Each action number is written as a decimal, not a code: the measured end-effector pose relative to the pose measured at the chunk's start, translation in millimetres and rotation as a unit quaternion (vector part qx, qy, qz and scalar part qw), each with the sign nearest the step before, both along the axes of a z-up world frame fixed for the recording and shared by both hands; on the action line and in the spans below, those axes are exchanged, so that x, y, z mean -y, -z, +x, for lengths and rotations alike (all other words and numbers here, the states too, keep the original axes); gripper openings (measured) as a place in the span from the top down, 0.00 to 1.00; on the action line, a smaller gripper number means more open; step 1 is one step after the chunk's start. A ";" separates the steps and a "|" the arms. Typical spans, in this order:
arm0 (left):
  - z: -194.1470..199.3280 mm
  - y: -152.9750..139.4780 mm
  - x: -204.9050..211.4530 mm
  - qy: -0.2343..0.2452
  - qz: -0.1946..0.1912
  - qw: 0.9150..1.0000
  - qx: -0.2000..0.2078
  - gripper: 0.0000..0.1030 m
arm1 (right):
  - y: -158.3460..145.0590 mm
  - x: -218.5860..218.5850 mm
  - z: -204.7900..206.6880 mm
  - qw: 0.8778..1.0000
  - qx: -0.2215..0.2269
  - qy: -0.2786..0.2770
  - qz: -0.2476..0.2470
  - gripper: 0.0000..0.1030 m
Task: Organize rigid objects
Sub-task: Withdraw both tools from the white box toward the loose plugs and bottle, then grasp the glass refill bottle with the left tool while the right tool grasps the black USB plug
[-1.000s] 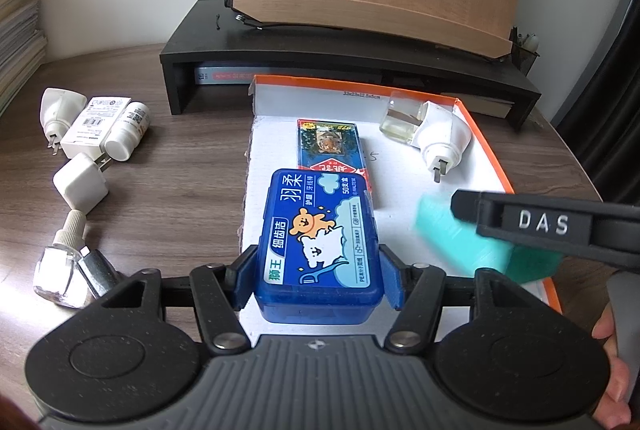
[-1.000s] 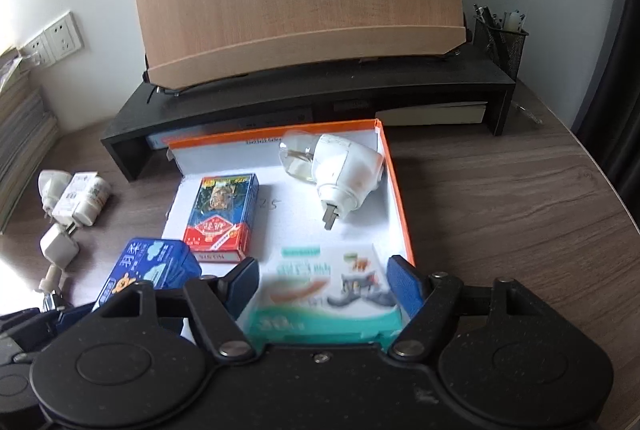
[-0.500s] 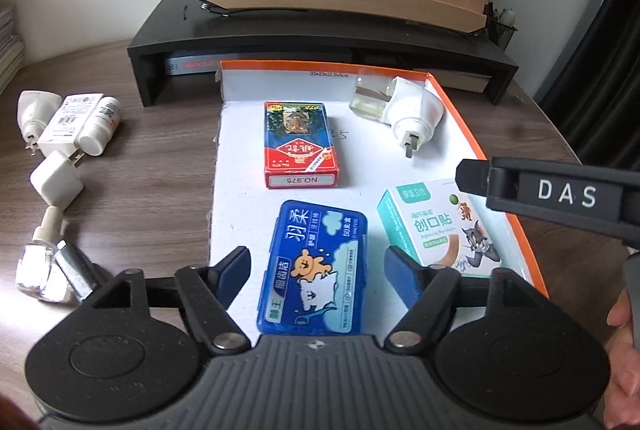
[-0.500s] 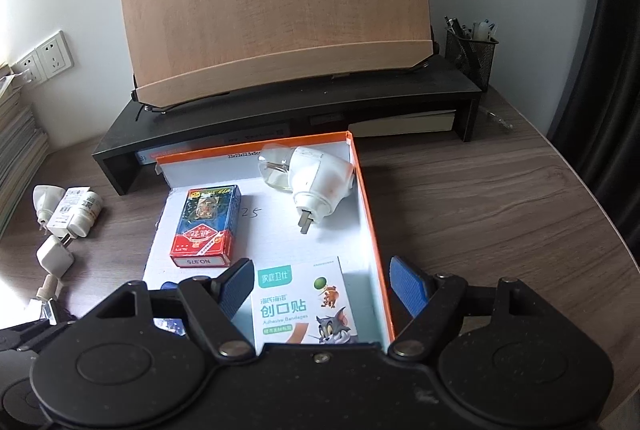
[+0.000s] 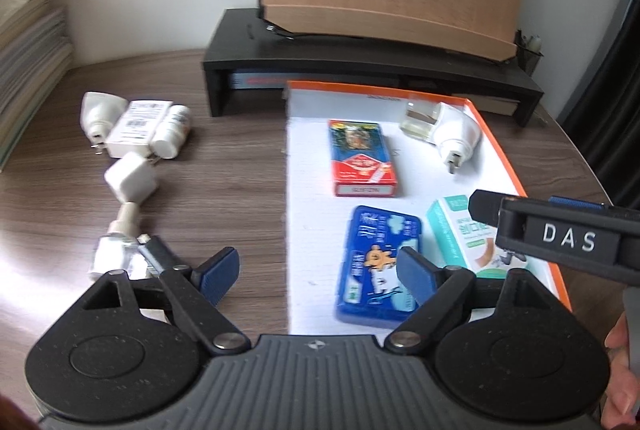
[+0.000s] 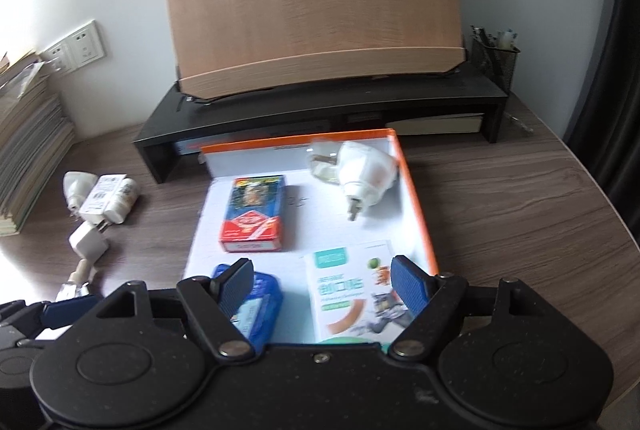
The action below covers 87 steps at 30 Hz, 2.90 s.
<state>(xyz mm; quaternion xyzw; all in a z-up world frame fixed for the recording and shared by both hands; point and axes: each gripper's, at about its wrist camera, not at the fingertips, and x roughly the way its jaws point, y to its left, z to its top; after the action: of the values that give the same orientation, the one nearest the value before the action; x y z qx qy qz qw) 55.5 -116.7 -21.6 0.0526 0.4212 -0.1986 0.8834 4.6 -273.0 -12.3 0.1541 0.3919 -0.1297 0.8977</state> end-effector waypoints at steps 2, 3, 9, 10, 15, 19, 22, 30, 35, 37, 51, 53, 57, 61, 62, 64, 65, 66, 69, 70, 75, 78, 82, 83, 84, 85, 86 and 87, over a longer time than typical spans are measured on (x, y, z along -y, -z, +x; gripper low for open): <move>0.6 -2.4 -7.9 -0.007 0.001 1.000 0.002 0.15 | -2.1 -8.3 2.0 1.000 0.001 -0.007 0.000 0.13; 0.6 -3.7 -12.1 -0.010 0.001 1.000 0.004 0.15 | -3.1 -12.4 3.0 1.000 0.001 -0.011 0.000 0.13; 3.2 -7.9 -36.2 -0.031 -0.001 0.999 0.008 0.15 | -7.6 -36.2 10.6 1.000 0.002 -0.031 -0.001 0.13; 3.7 -8.2 -40.0 -0.033 -0.001 0.999 0.008 0.15 | -8.3 -40.3 11.7 0.999 0.002 -0.034 -0.001 0.13; 5.8 -9.2 -56.8 -0.042 0.000 0.999 0.010 0.15 | -10.2 -57.9 17.1 0.999 0.002 -0.044 -0.001 0.13; 7.5 -10.4 -69.7 -0.048 -0.001 0.999 0.011 0.15 | -12.2 -70.1 21.3 0.999 0.003 -0.051 -0.001 0.13; 9.2 -10.5 -78.8 -0.052 -0.002 0.999 0.011 0.15 | -13.1 -79.6 24.1 0.998 0.003 -0.055 -0.003 0.13; 14.7 -10.3 -99.2 -0.059 -0.005 0.998 0.010 0.15 | -14.5 -100.8 33.0 0.998 0.002 -0.062 -0.005 0.13; 18.9 -9.6 -111.8 -0.062 -0.006 0.998 0.009 0.15 | -14.3 -114.6 38.8 0.998 0.001 -0.065 -0.004 0.13; 20.3 -9.0 -117.6 -0.063 -0.007 0.998 0.008 0.15 | -14.3 -120.0 41.1 0.998 0.000 -0.067 -0.005 0.13; 29.2 -5.1 -150.5 -0.074 -0.010 0.997 0.001 0.15 | -11.5 -153.9 53.8 0.997 -0.005 -0.075 -0.004 0.13; 31.0 -4.4 -154.0 -0.074 -0.011 0.997 0.000 0.15 | -10.5 -157.3 54.9 0.997 -0.006 -0.075 -0.004 0.13; 35.1 -2.3 -160.7 -0.073 -0.010 0.997 -0.004 0.15 | -8.2 -163.9 57.5 0.997 -0.010 -0.075 -0.004 0.13; 38.8 0.6 -167.2 -0.075 -0.010 0.997 -0.009 0.15 | -4.7 -167.3 60.0 0.997 -0.014 -0.073 -0.002 0.13; 39.8 1.7 -168.3 -0.075 -0.010 0.997 -0.010 0.15 | -3.5 -167.9 60.8 0.997 -0.015 -0.073 -0.002 0.13; 41.5 4.3 -170.9 -0.076 -0.009 0.997 -0.014 0.15 | -1.0 -169.0 62.1 0.997 -0.019 -0.072 -0.001 0.13; 42.4 5.6 -172.3 -0.076 -0.009 0.997 -0.016 0.15 | 0.5 -169.3 63.0 0.997 -0.021 -0.072 0.000 0.13; 43.0 7.1 -173.5 -0.076 -0.009 0.997 -0.018 0.15 | 2.0 -169.6 63.9 0.997 -0.023 -0.072 0.002 0.13; 44.9 12.5 -176.4 -0.074 -0.006 0.997 -0.025 0.15 | 7.8 -170.8 65.5 0.997 -0.028 -0.077 0.006 0.13; 45.5 14.7 -177.1 -0.072 -0.006 0.997 -0.027 0.15 | 9.8 -170.7 66.0 0.996 -0.031 -0.079 0.007 0.13; 50.7 22.9 -184.0 -0.073 -0.007 0.997 -0.038 0.15 | 20.5 -169.3 68.7 0.995 -0.039 -0.096 0.013 0.13; 54.2 26.2 -191.3 -0.080 -0.010 0.996 -0.041 0.15 | 25.6 -172.4 71.7 0.992 -0.039 -0.119 0.020 0.14; 57.9 28.6 -199.5 -0.090 -0.018 0.995 -0.044 0.15 | 32.4 -183.4 78.3 0.986 -0.043 -0.159 0.020 0.22; 58.4 29.0 -200.6 -0.091 -0.020 0.995 -0.045 0.15 | 34.7 -187.0 80.8 0.984 -0.047 -0.170 0.015 0.25; 58.9 29.5 -200.9 -0.091 -0.022 0.995 -0.045 0.14 | 37.8 -190.3 82.8 0.983 -0.050 -0.179 0.010 0.31; 58.9 29.7 -201.1 -0.091 -0.023 0.995 -0.045 0.14 | 40.9 -192.8 84.9 0.981 -0.052 -0.186 0.004 0.34; 58.8 30.0 -200.8 -0.090 -0.025 0.995 -0.045 0.14 | 44.1 -194.5 87.5 0.980 -0.054 -0.192 0.001 0.37; 58.7 30.1 -200.4 -0.089 -0.026 0.995 -0.044 0.14 | 46.7 -195.3 89.7 0.979 -0.055 -0.197 0.002 0.44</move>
<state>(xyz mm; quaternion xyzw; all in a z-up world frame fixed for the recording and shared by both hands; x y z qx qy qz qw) 114.2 83.7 -51.7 -0.0167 0.4577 -0.1320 0.8791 94.3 -77.7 -59.0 0.0681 0.4634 0.0424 0.8825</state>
